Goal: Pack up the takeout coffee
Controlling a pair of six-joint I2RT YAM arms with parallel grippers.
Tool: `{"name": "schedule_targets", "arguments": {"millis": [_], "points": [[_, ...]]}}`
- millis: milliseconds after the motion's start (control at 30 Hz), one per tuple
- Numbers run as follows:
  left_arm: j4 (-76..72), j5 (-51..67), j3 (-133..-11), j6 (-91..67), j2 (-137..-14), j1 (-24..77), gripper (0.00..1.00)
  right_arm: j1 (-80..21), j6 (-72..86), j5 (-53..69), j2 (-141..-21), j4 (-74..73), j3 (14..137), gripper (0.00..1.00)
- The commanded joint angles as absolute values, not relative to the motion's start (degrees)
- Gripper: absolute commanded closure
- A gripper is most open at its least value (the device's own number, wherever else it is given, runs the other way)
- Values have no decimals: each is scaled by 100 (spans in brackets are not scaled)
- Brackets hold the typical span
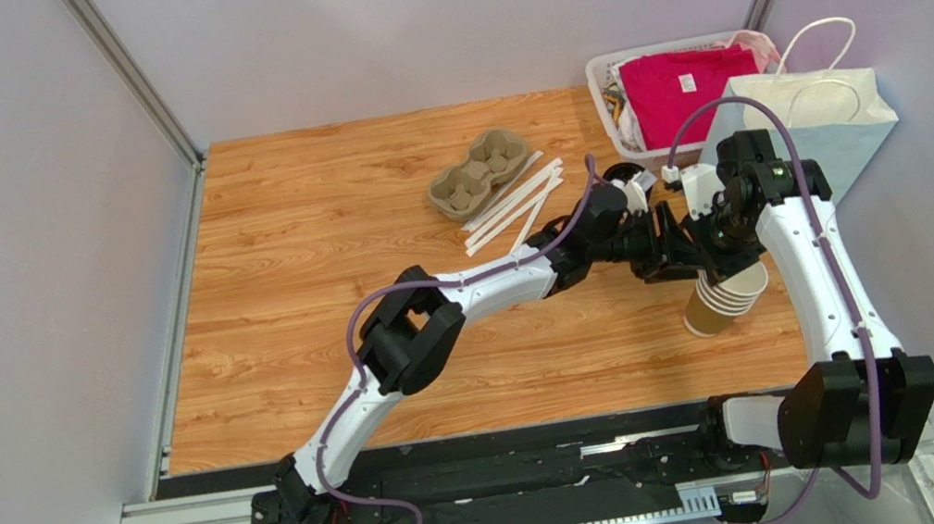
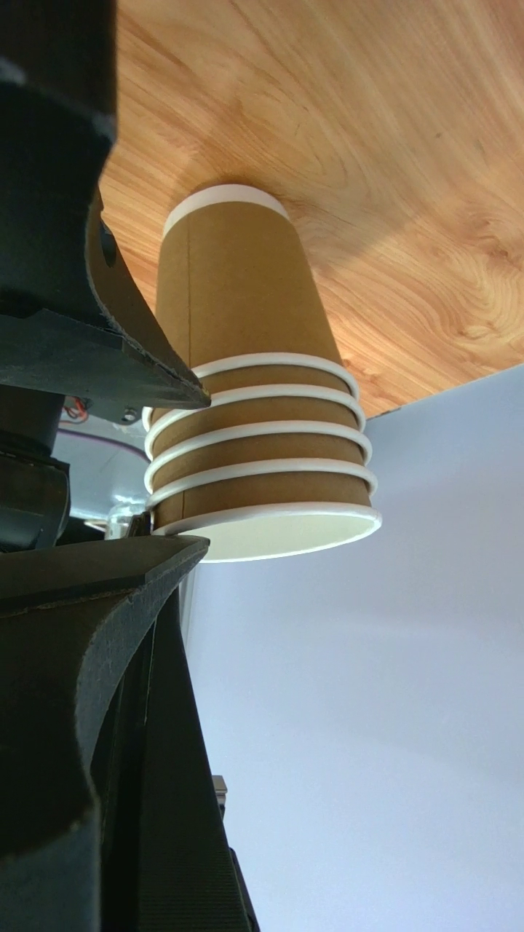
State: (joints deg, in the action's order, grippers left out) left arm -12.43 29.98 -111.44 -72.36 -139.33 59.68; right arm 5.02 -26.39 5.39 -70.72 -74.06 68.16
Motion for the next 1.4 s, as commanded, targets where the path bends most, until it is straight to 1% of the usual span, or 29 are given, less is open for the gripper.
{"name": "schedule_targets", "arguments": {"millis": [0,267,433,533,633,700,833,1067,1367], "points": [[-1704,3015,-10785,-7401,-13984,5959,45,483,-2619,387,-6785,-7198,6873,100],[-2118,2953,-10820,-7488,-13755,5889,41,483,-2514,158,-6548,-6979,6689,100],[-2048,2874,-10741,-7339,-13562,5871,40,483,-2461,35,-6442,-6847,6618,100],[-1881,2786,-10740,-7260,-13570,5880,37,483,-2408,9,-6390,-6759,6627,100],[-1881,2786,-10723,-7382,-13631,5880,37,483,-2321,-176,-6390,-6706,6644,100],[-1925,2812,-10705,-7400,-13667,5889,39,483,-2294,-220,-6381,-6689,6653,100],[-1863,2821,-10784,-7330,-13702,5915,40,483,-2250,-97,-6354,-6732,6715,100],[-1969,2874,-11012,-7392,-13764,5976,34,483,-2233,-79,-6416,-6706,6662,100],[-1828,2839,-11189,-7462,-13966,6064,34,483,-2215,-88,-6363,-6776,6636,100]]}}
